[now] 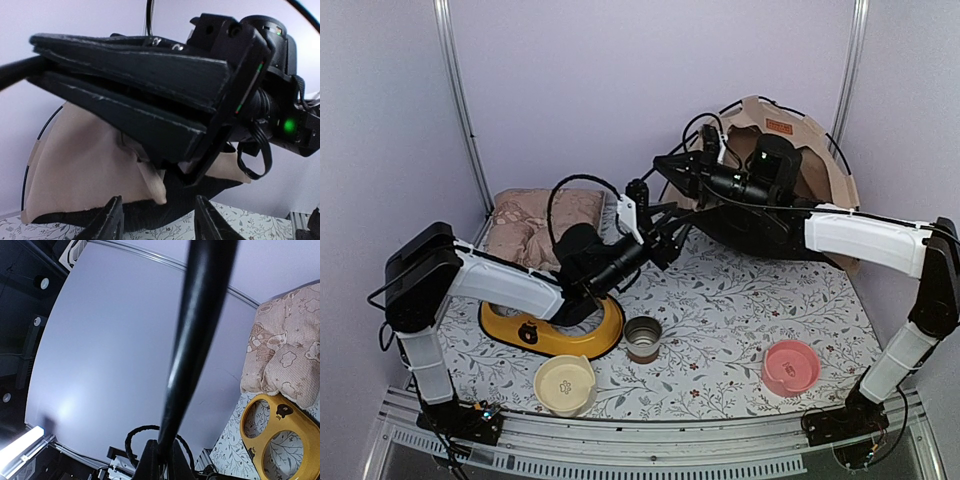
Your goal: Set up the pet tent
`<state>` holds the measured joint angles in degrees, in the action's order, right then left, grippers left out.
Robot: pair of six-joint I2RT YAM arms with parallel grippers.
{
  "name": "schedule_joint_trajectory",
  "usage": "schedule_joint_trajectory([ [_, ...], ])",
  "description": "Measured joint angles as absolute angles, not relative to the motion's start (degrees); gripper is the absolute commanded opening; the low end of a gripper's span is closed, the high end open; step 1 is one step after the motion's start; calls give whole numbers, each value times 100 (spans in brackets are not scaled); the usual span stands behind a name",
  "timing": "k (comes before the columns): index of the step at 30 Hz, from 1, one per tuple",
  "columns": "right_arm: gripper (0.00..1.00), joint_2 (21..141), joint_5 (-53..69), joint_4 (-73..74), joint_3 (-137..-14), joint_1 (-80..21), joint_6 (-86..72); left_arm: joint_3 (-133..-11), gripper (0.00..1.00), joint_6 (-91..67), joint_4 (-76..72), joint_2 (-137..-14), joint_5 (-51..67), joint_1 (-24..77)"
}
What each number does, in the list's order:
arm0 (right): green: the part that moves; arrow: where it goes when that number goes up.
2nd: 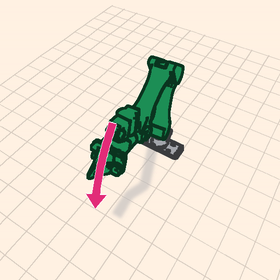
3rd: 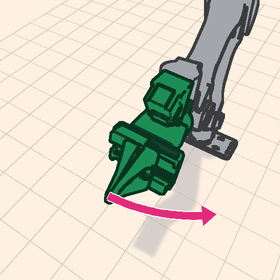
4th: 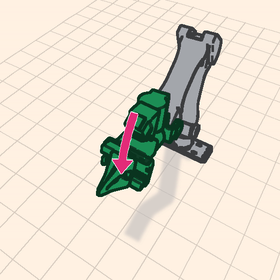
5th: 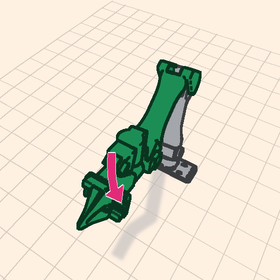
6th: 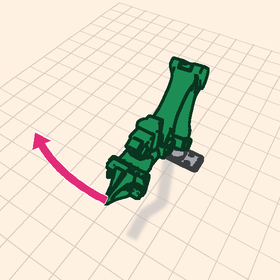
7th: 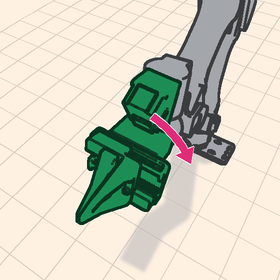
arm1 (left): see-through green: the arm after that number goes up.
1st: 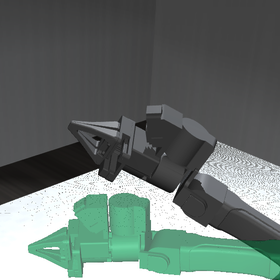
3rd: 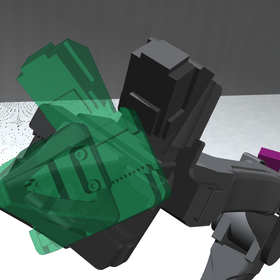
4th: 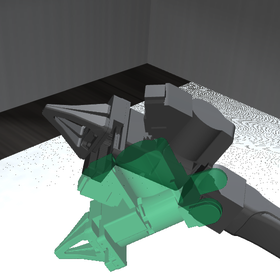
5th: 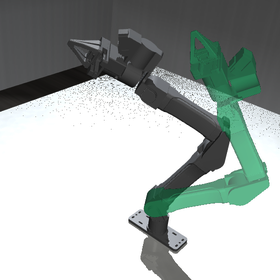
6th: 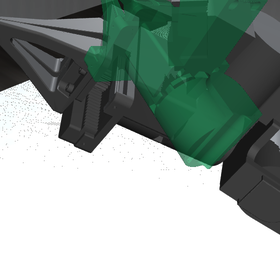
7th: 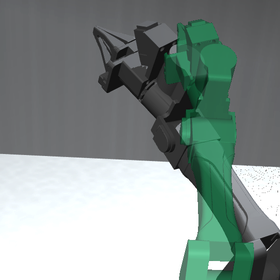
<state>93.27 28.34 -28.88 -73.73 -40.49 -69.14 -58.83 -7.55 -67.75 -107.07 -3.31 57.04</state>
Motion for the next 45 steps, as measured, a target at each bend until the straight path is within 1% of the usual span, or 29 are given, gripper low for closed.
schedule_joint_trajectory([
  [9,0,9327,2722,-2882,-7373,-4051,-6978,-6482,43,-762,-6764,-11212,-731,5819],
  [15,0,9327,2604,-2834,-7373,-4023,-6973,-6689,33,-845,-6772,-11437,-943,5822],
  [19,0,9327,2545,-2886,-7373,-3994,-6976,-6869,30,-908,-6705,-11469,-989,5822],
  [26,0,9325,2399,-2963,-7373,-3970,-6978,-7135,16,-998,-6571,-11563,-1070,5822],
  [32,0,9279,2281,-2954,-7373,-3940,-6958,-7345,0,-1033,-6394,-11642,-1100,5822],
  [40,0,9216,2244,-2759,-7373,-3935,-6840,-7269,0,-1068,-6340,-11618,-1092,5822],
  [45,0,9126,2320,-2342,-7295,-3938,-6654,-6726,0,-1061,-6364,-11432,-1048,5824],
])
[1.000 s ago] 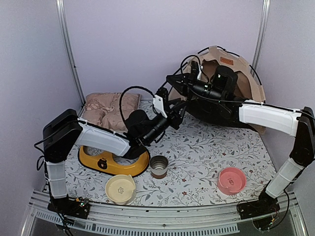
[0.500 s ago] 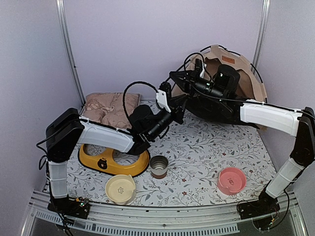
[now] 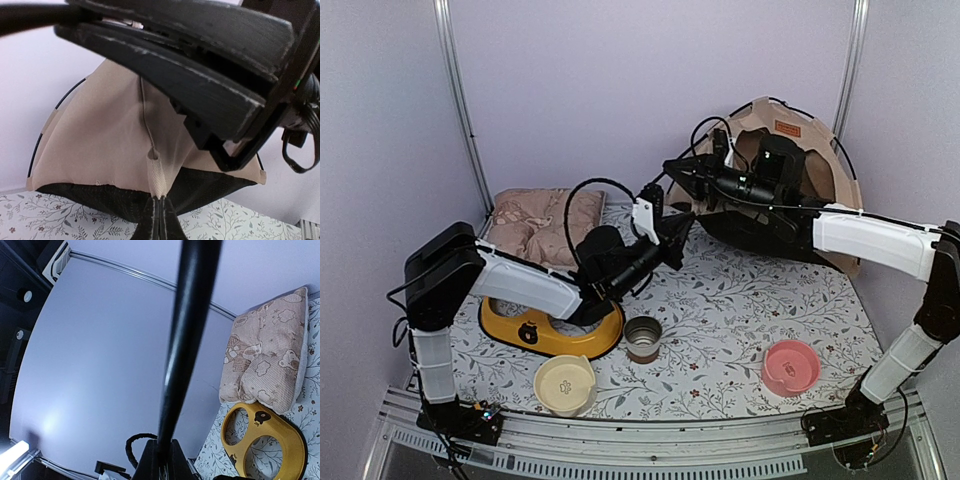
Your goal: Set up the pet tent
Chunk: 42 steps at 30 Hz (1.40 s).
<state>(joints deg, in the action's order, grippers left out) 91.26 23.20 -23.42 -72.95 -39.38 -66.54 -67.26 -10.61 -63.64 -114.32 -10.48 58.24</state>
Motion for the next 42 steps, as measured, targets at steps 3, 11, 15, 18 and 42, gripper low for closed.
schedule_joint_trajectory([
  [3,0,9045,2357,-2084,-7231,-3931,-6488,-6329,0,-1059,-6351,-11214,-1004,5826],
  [11,0,8842,2359,-1634,-7124,-3931,-6014,-5393,0,-1059,-6477,-10575,-1002,5841],
  [15,0,8796,2320,-1472,-7039,-3929,-5841,-5076,0,-1061,-6532,-10481,-1041,5850],
  [18,0,8766,2287,-1391,-6965,-3907,-5736,-4884,0,-1059,-6534,-10433,-1100,5852],
  [42,0,8471,1741,-1199,-6689,-3557,-5301,-4204,12,-972,-6313,-9915,-1271,6010],
])
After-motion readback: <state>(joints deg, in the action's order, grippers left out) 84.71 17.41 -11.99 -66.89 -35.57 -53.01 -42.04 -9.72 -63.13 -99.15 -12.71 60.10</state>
